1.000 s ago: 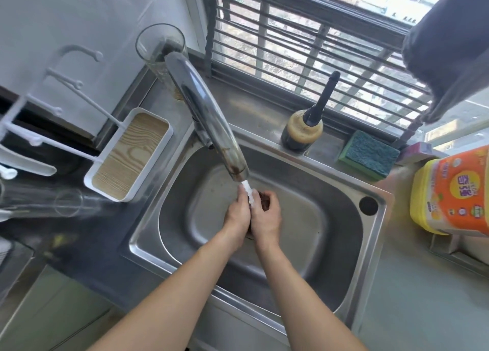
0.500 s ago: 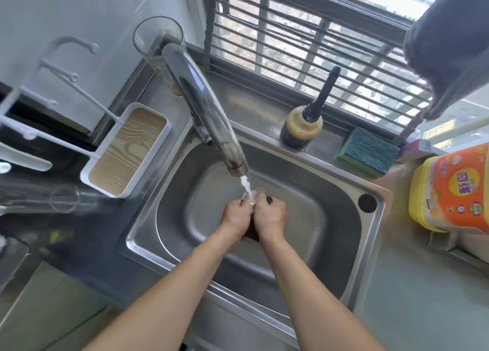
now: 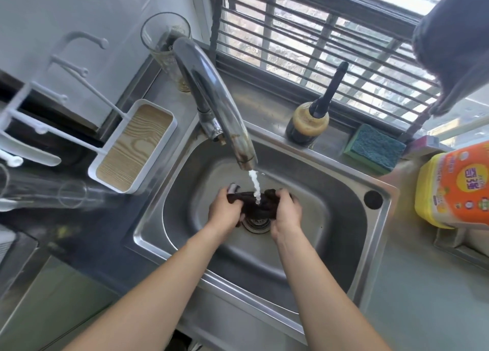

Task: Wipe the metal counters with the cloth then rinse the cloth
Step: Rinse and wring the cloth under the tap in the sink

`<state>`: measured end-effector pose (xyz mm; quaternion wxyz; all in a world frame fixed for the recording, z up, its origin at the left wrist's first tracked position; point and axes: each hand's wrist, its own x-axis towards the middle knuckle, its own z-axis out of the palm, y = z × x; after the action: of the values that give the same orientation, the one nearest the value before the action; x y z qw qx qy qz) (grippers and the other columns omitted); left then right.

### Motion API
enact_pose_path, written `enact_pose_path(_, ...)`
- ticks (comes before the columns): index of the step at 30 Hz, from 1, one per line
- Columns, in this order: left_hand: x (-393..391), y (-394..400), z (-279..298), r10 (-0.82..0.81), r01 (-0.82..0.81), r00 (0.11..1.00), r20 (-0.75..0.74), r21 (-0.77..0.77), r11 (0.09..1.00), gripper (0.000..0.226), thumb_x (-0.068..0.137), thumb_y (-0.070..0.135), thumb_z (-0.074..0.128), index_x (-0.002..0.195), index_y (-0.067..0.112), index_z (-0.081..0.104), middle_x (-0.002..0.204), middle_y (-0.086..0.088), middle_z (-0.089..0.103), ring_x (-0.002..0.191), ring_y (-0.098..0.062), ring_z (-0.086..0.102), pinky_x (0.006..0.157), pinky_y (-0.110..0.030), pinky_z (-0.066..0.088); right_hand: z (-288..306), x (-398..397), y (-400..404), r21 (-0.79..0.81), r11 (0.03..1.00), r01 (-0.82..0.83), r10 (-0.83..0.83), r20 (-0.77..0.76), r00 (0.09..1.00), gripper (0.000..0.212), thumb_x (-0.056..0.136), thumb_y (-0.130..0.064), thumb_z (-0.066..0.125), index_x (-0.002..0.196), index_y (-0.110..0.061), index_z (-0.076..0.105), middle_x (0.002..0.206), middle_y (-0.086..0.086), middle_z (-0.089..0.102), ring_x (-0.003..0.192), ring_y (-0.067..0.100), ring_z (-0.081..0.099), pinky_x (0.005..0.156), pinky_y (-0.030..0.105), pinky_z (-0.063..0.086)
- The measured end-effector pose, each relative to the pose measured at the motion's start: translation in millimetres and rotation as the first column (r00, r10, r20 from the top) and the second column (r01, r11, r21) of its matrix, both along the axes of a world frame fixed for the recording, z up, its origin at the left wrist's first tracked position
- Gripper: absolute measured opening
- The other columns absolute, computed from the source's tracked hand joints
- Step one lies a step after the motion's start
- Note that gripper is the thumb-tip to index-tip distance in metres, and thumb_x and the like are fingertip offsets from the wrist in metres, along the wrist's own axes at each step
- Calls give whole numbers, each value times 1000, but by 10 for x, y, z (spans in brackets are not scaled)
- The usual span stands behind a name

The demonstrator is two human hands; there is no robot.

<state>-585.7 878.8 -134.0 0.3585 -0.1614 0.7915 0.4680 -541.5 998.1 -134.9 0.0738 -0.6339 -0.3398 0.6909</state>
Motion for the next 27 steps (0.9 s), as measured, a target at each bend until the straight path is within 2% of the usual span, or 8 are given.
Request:
enact_pose_path(2,-43,71,45,195,-204,976,101,83,976,36,92,13,52,127,21,45,121,-1,64,72,-17,61,51,-25,45,6,21,-91,7,1000,6,-6,-67,998,22,93,-3,57,109,-16,65,95,10,70,81,22,66,69,31,54)
enact_pose_path(4,-26,186,148,177,-212,958,226,137,968,17,97,23,48,112,18,53,97,-3,64,69,-15,57,50,-22,41,-14,48,-253,3,987,-161,160,-139,977,26,90,-13,59,114,-21,67,103,10,72,90,25,68,76,34,55)
enact_pose_path(6,25,309,240,146,-209,939,310,183,961,29,101,36,40,92,19,62,81,-1,65,69,-16,59,47,-20,38,-52,68,-390,59,925,-375,379,-136,915,28,89,-30,62,117,-25,66,110,8,74,102,27,70,85,38,56)
enact_pose_path(10,121,352,146,98,-133,970,223,147,980,49,105,50,35,105,18,72,103,-4,73,94,-20,66,71,-28,51,-101,44,-361,324,758,-566,529,202,824,23,98,-46,60,92,-23,59,92,1,72,96,28,68,88,39,54)
enact_pose_path(13,172,311,113,55,-77,982,179,118,990,55,100,61,36,104,20,73,94,-4,74,79,-19,68,55,-24,47,-105,37,-270,345,717,-605,525,304,795,38,96,-52,59,78,-19,60,87,7,73,88,31,66,83,41,53)
enact_pose_path(19,193,303,97,-7,1,997,81,71,997,47,102,46,41,84,12,67,64,-1,60,50,-12,50,41,-19,32,-138,-42,-145,200,758,-621,518,394,759,50,92,-55,58,79,-9,74,90,17,75,91,35,68,83,38,54)
enact_pose_path(23,242,210,111,-146,148,989,-24,83,986,44,106,35,31,78,14,58,81,-26,66,64,-27,56,50,-27,37,-153,-2,-86,76,847,-527,462,388,798,50,96,-47,51,101,-4,76,108,22,74,105,40,67,94,41,54)
enact_pose_path(27,217,60,14,-165,168,975,-150,8,986,20,106,28,40,95,15,51,91,-11,60,89,-27,57,75,-34,42,-181,85,18,-71,983,-168,181,259,949,30,90,-34,56,95,-9,72,102,17,75,85,34,69,75,38,58)
